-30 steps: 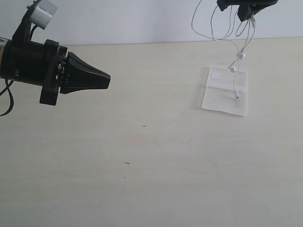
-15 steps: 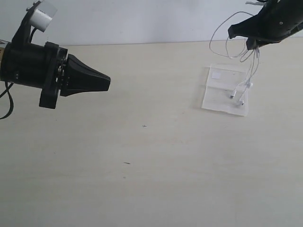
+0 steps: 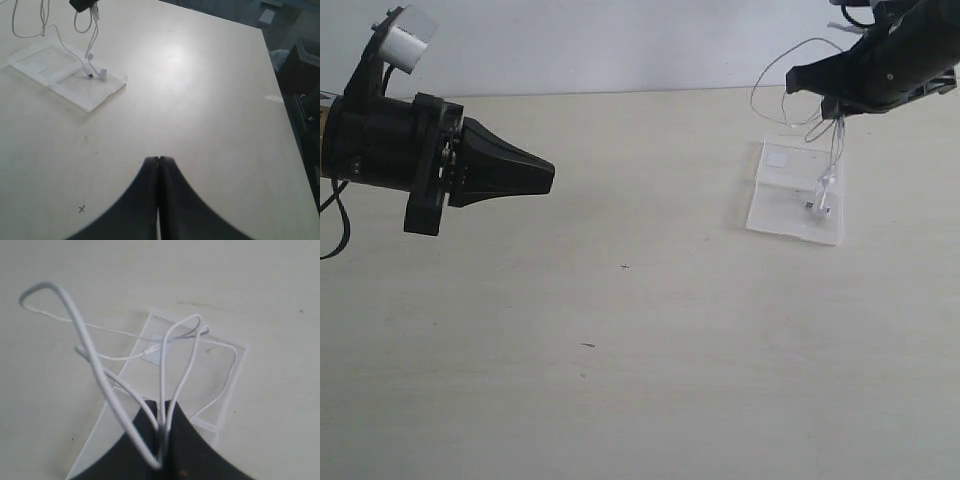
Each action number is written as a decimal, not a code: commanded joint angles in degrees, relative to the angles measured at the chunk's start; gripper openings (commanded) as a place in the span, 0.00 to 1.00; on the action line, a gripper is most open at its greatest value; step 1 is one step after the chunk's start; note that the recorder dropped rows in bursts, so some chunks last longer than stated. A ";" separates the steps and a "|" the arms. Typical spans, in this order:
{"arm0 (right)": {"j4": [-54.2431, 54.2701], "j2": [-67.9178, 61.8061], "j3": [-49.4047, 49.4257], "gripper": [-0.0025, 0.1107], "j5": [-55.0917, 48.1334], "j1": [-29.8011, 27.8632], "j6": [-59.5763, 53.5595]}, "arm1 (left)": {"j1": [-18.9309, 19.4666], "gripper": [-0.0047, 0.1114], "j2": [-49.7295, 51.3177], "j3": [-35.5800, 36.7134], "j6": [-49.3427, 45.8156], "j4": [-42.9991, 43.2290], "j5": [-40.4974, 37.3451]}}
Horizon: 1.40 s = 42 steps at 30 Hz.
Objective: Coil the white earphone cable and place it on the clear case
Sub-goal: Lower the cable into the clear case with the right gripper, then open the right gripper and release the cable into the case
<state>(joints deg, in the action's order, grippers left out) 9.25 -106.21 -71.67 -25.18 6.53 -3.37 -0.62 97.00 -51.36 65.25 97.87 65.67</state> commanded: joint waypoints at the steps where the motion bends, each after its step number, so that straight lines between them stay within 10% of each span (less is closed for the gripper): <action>1: 1.12 -1.58 2.37 0.02 4.78 -0.21 0.08 | 0.19 0.04 -0.32 0.16 -0.22 -1.19 0.47; 27: 4.08 -10.61 6.19 0.03 9.39 -0.21 0.08 | 0.19 0.04 -0.32 0.16 -0.22 -1.26 0.59; 42: 4.32 -10.14 6.19 0.45 8.25 -0.21 0.20 | 0.19 0.04 -0.32 0.16 -0.22 -1.52 0.94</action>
<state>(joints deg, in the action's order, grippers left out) 13.37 -116.92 -65.65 -16.66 6.53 -3.23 -0.62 97.00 -51.36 65.14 97.54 66.01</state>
